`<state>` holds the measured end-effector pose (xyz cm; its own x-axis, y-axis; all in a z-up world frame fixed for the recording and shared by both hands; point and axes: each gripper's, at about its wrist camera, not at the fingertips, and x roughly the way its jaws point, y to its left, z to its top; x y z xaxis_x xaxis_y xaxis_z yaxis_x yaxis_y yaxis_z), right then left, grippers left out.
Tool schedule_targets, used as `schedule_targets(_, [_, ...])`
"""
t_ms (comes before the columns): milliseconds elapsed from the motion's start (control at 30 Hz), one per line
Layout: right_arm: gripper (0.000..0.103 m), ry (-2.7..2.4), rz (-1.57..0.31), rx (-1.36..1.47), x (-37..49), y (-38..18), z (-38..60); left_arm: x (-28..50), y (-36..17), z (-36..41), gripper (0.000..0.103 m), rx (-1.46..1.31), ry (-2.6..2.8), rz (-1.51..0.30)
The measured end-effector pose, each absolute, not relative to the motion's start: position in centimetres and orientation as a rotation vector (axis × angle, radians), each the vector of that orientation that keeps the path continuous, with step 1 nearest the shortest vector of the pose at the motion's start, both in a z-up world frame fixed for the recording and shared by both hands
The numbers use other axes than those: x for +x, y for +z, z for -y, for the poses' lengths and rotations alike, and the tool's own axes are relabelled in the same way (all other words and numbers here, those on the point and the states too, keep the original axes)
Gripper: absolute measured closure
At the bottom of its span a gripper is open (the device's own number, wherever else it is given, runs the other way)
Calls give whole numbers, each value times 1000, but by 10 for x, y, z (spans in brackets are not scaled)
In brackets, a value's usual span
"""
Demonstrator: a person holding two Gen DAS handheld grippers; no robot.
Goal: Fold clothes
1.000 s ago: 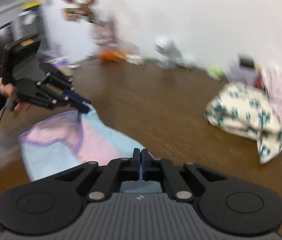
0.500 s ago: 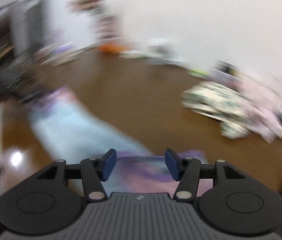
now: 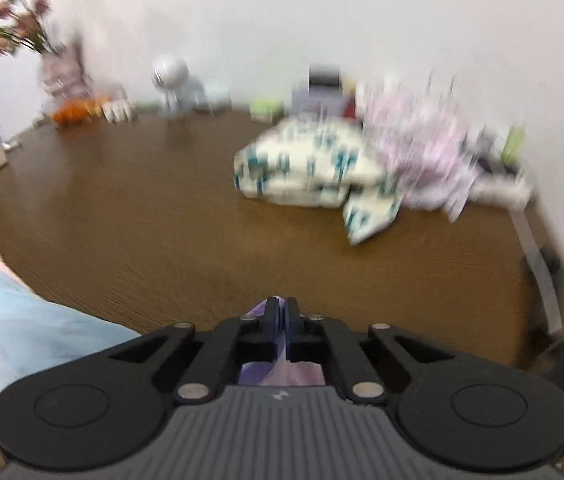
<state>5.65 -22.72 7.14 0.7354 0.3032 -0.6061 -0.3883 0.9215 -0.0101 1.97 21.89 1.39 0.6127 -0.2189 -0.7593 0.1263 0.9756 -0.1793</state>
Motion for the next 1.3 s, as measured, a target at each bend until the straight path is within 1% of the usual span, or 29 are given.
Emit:
schedule_targets(67, [101, 392, -586, -163, 24, 82, 237, 23, 12, -221, 99, -136, -193, -872])
schedule_targets(100, [101, 387, -591, -172, 12, 80, 241, 25, 12, -224, 99, -163, -194, -866])
schedule_targets(200, [101, 371, -656, -193, -14, 59, 248, 33, 12, -233, 101, -228, -168, -838])
schedule_targets(267, [100, 361, -709, -201, -24, 42, 251, 40, 13, -235, 101, -216, -124, -814])
schedule_targets(333, [97, 355, -729, -185, -30, 33, 252, 42, 12, -239, 101, -212, -75, -808])
schedule_targets(367, [91, 355, -719, -164, -34, 35, 254, 39, 14, -243, 100, -235, -82, -820])
schedule_targets(400, [79, 354, -699, -146, -38, 40, 256, 32, 16, -247, 97, -256, -92, -826])
schedule_targets(433, [70, 350, -660, -132, -43, 49, 257, 22, 21, -249, 92, -261, -88, -822])
schedule_targets(467, [59, 357, -623, -120, -46, 57, 256, 14, 24, -248, 84, -251, -75, -818])
schedule_targets(500, [59, 372, -590, -109, -48, 65, 253, 6, 25, -247, 79, -238, -60, -819])
schedule_targets(533, [59, 387, -556, -98, -50, 73, 250, 1, 26, -245, 71, -232, -49, -823])
schedule_targets(567, [59, 424, -549, -85, -47, 75, 242, 0, 23, -244, 68, -239, -49, -834])
schedule_targets(700, [60, 582, -583, -76, -28, 63, 188, 8, 13, -235, 67, -251, -59, -848])
schedule_targets(733, [61, 604, -592, -102, -25, 56, 171, 10, 13, -235, 71, -263, -63, -846])
schedule_targets(800, [62, 630, -608, -128, -21, 45, 147, 15, 12, -236, 94, -295, -80, -843])
schedule_targets(833, [62, 644, -616, -122, -19, 40, 139, 17, 10, -238, 101, -321, -99, -842])
schedule_targets(1100, [61, 624, -663, -134, -19, 18, 115, 29, 11, -275, 102, -550, -98, -730])
schedule_targets(1267, [61, 620, -668, -178, -21, 14, 108, 43, 5, -277, 101, -515, -55, -751])
schedule_targets(1300, [61, 618, -664, -182, -22, 16, 107, 44, 6, -275, 100, -502, -47, -752])
